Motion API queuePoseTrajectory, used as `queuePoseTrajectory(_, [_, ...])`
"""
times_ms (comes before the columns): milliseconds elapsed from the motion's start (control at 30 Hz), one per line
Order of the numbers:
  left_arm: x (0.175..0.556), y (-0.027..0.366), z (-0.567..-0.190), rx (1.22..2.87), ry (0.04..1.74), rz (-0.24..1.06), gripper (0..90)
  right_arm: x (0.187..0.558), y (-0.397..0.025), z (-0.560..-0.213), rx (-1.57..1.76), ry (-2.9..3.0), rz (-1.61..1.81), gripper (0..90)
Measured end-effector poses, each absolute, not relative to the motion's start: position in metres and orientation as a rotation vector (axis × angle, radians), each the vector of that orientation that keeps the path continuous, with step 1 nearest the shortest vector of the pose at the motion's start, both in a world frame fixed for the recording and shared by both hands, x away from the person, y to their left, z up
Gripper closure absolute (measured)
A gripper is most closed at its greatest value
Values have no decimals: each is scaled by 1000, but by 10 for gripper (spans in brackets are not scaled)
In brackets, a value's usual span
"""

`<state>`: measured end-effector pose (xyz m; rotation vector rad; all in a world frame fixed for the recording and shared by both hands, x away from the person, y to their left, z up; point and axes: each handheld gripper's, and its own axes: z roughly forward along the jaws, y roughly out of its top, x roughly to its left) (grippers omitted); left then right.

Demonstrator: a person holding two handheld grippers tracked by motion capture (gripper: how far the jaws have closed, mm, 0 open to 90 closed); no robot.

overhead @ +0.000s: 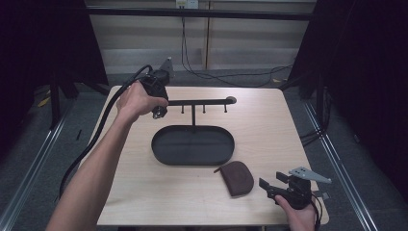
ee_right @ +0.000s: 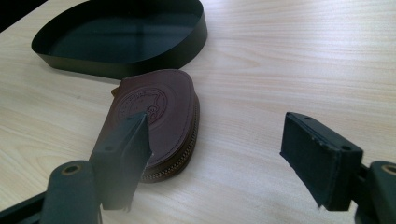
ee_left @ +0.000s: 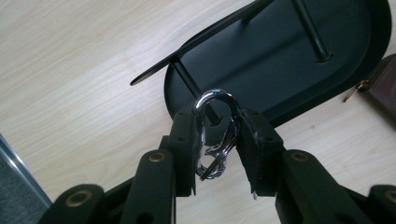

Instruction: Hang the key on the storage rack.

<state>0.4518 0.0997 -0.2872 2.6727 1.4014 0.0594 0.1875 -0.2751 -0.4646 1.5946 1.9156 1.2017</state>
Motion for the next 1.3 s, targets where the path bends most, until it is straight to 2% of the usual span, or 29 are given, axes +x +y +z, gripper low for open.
queuePoseTrajectory(533, [451,99,-289,2658,1415,89,678,188,-275,-465,1596,1915,1202,237])
queuePoseTrajectory(1300, [452,102,-293,2619,1448,62,676,188,-275,-465,1594,1919,1204,238])
